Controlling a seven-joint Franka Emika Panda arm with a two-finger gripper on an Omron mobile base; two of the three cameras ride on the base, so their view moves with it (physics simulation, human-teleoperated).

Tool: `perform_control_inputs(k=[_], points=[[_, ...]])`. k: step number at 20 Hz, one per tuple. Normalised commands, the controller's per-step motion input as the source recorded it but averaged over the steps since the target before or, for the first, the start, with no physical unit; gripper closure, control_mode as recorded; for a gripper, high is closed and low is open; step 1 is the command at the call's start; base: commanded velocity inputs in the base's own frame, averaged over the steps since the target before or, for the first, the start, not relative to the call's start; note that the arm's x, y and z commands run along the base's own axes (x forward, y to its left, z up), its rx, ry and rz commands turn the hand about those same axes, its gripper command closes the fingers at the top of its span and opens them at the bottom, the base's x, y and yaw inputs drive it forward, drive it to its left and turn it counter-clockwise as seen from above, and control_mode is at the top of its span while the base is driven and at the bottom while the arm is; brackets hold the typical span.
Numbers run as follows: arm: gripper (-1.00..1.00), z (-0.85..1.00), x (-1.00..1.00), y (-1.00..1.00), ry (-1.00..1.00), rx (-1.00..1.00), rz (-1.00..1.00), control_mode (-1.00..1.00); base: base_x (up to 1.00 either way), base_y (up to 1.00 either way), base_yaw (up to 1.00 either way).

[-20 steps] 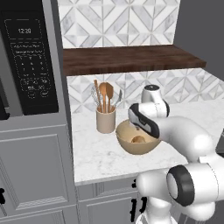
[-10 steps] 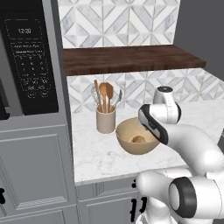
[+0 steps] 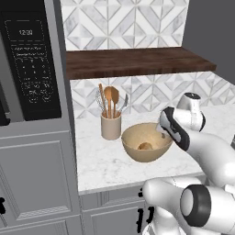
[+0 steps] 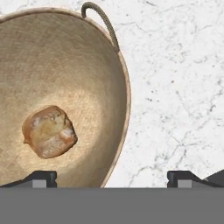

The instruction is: Open the cabinet, pick up the bread from the cabinet and place it in the basket. Then move the basket to the dining counter.

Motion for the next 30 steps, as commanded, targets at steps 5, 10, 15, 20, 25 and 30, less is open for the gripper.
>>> perform_control_inputs(k=[5, 10, 15, 20, 25, 30], points=[[-1.00, -0.18, 0.00, 0.00, 0.00, 0.03, 0.00, -1.00, 0.00, 0.00, 0.00], [-1.00, -0.27, 0.01, 0.00, 0.00, 0.03, 0.00, -1.00, 0.00, 0.00, 0.00], [-1.00, -0.37, 0.06, 0.01, 0.00, 0.09, 0.00, -1.00, 0.00, 0.00, 0.00], [-1.00, -0.35, 0.18, 0.23, 0.00, 0.07, 0.00, -1.00, 0.00, 0.00, 0.00], [1.00, -0.47, 0.03, 0.69, 0.00, 0.00, 0.00, -1.00, 0.00, 0.00, 0.00], [1.00, -0.57, 0.00, 0.60, 0.00, 0.00, 0.00, -1.00, 0.00, 0.00, 0.00]])
